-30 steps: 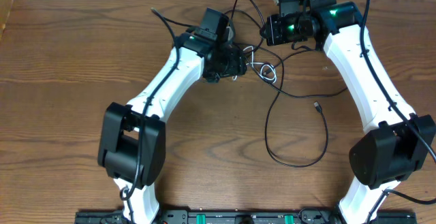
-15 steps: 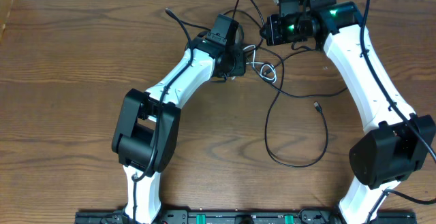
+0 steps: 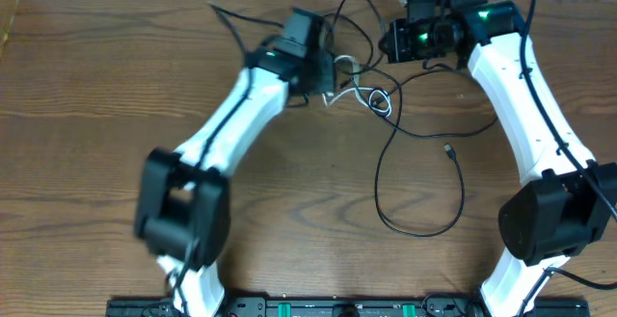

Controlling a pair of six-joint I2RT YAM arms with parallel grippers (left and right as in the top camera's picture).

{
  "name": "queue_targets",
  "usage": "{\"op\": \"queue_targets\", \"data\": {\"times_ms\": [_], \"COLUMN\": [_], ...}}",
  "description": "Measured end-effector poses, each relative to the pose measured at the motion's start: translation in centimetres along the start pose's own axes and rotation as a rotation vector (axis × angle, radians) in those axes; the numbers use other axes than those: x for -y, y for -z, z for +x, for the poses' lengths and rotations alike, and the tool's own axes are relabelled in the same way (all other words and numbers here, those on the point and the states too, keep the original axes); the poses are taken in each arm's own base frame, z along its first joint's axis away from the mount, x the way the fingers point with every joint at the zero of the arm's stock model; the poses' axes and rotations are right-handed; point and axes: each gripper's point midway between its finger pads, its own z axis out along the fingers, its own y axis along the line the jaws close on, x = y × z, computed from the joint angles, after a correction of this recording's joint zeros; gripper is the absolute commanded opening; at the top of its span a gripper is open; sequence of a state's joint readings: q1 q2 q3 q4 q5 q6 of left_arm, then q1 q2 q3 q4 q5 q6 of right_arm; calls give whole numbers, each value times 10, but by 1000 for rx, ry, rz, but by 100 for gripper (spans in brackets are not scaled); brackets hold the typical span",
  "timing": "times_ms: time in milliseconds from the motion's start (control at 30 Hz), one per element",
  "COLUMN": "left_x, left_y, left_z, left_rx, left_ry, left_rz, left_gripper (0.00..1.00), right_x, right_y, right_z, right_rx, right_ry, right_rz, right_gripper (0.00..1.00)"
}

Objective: Untangle cables

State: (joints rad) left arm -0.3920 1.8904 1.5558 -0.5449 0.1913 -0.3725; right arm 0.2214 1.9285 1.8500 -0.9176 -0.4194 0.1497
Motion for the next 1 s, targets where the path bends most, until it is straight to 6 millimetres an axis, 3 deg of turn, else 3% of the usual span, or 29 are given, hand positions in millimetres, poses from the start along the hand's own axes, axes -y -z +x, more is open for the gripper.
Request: {"op": "queue_targets", "data": {"times_ms": [200, 467, 667, 767, 867, 1000], "left_x": [-28, -100, -145, -157, -156, -136], "left_y": [90, 150, 172, 175, 173, 164], "left_z": [-41, -72, -80, -77, -74, -66], "left_rx": [178, 338, 386, 376, 357, 310], "left_ry": [33, 130, 188, 202, 197, 171], "left_rz": [-47, -216, -311, -337, -335, -265], "left_gripper": [8, 8, 8, 8, 8, 8], "right_x": [31, 99, 158, 179, 191, 186], "right_y": [11, 42, 74, 87, 96, 93], "right_z": [2, 6, 17, 26, 32, 32], "right_rx": [-11, 3, 18, 18, 16, 5], "right_ry": [-70, -218, -356, -416, -450, -438], "right_rz": [37, 113, 190, 213, 225, 216], "right_gripper": [1, 1, 1, 1, 1, 1]}}
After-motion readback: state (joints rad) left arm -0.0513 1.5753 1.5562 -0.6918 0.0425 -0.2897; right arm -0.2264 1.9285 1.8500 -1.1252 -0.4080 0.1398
